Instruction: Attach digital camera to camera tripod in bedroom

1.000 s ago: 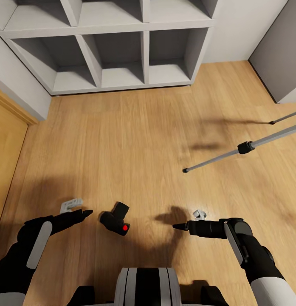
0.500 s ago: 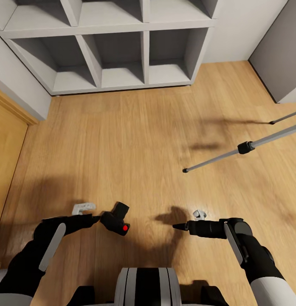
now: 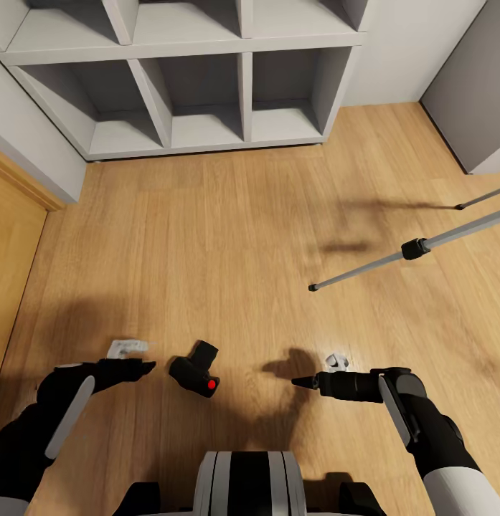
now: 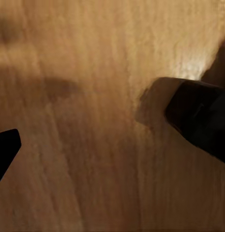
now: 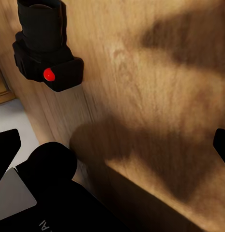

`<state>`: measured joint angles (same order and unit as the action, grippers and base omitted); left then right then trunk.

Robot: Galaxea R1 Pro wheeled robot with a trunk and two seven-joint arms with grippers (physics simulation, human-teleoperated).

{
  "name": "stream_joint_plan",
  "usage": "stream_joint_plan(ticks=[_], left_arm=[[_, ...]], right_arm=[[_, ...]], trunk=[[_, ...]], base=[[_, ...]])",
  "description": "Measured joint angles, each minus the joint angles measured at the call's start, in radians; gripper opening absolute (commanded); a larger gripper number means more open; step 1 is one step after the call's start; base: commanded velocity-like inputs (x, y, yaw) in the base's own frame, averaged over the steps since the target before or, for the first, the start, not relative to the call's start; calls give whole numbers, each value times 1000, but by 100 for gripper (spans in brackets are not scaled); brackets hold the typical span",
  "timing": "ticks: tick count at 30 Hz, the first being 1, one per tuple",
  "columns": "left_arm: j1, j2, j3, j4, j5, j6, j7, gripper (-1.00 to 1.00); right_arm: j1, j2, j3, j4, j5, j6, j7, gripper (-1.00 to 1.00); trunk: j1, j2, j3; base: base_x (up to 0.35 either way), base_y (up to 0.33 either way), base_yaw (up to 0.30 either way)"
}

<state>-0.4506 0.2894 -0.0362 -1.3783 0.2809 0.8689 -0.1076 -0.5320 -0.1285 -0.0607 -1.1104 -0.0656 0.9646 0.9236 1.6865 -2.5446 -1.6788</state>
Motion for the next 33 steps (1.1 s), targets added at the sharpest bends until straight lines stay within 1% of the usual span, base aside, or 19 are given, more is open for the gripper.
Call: stream_joint_plan(ticks=[1, 2, 3, 4, 6, 7, 9, 10, 11, 12, 13, 14, 15, 17, 18, 21, 23, 27, 33], left_arm=[[0, 9, -5, 0, -2, -4, -27, 100], [0, 32, -21, 0, -12, -14, -89, 100], [0, 45, -31, 0, -19, -24, -125, 100], [0, 72, -51, 1, -36, -53, -200, 100], [0, 99, -66, 4, -52, -101, -282, 100], [0, 119, -75, 8, -65, -165, -363, 100], [0, 133, -80, 12, -76, -244, -446, 100], [0, 144, -83, 17, -83, -331, -519, 100], [0, 148, -83, 21, -85, -378, -553, 100], [0, 155, -83, 33, -87, -463, -610, 100], [0, 157, -81, 41, -87, -503, -636, 100], [0, 159, -68, 72, -87, -585, -686, 100], [0, 158, -60, 84, -86, -606, -697, 100], [0, 152, -30, 118, -86, -641, -715, 100], [0, 146, -6, 140, -84, -652, -722, 100], [0, 140, 36, 178, -80, -661, -732, 100], [0, 136, 55, 188, -82, -671, -737, 100], [0, 131, 69, 195, -91, -676, -735, 100], [0, 134, 78, 217, -88, -668, -733, 100]], right_arm=[[0, 0, 0, 0, 0, 0, 0, 100], [0, 1, 1, 0, 0, 0, 0, 100], [0, 0, 1, 0, 0, 0, 0, 100], [0, 1, 1, 0, 0, 0, 0, 100], [0, 1, 0, 0, 0, 0, 0, 100], [0, 1, 1, 0, 0, 0, 0, 100], [0, 1, 1, 0, 0, 0, 0, 100], [0, 1, 1, 0, 0, 0, 0, 100], [0, 1, 1, 1, 0, 0, 0, 100], [0, 1, 1, 1, 0, 0, 0, 100], [0, 1, 1, 1, 0, 0, -1, 100], [0, 1, 1, 1, 0, 0, 0, 100], [0, 1, 1, 1, 1, 0, 0, 100], [0, 1, 1, 2, 1, 0, 0, 100], [0, 1, 2, 2, 1, 0, 0, 100], [0, 1, 2, 3, 1, -1, -1, 100], [0, 1, 2, 4, 1, -2, -1, 100], [0, 1, 2, 6, 1, -5, -2, 100], [0, 1, 2, 8, 2, -8, -4, 100]], trunk=[[0, 0, 0], [0, 0, 0], [0, 0, 0], [0, 0, 0], [0, 0, 0], [0, 0, 0], [0, 0, 0], [0, 0, 0], [0, 0, 0], [0, 0, 0], [0, 0, 0], [0, 0, 0], [0, 0, 0], [0, 0, 0], [0, 0, 0], [0, 0, 0], [0, 0, 0], [0, 0, 0], [0, 0, 0]], base=[[0, 0, 0], [0, 0, 0], [0, 0, 0], [0, 0, 0], [0, 0, 0], [0, 0, 0], [0, 0, 0], [0, 0, 0], [0, 0, 0], [0, 0, 0], [0, 0, 0], [0, 0, 0], [0, 0, 0], [0, 0, 0], [0, 0, 0], [0, 0, 0], [0, 0, 0], [0, 0, 0], [0, 0, 0]])
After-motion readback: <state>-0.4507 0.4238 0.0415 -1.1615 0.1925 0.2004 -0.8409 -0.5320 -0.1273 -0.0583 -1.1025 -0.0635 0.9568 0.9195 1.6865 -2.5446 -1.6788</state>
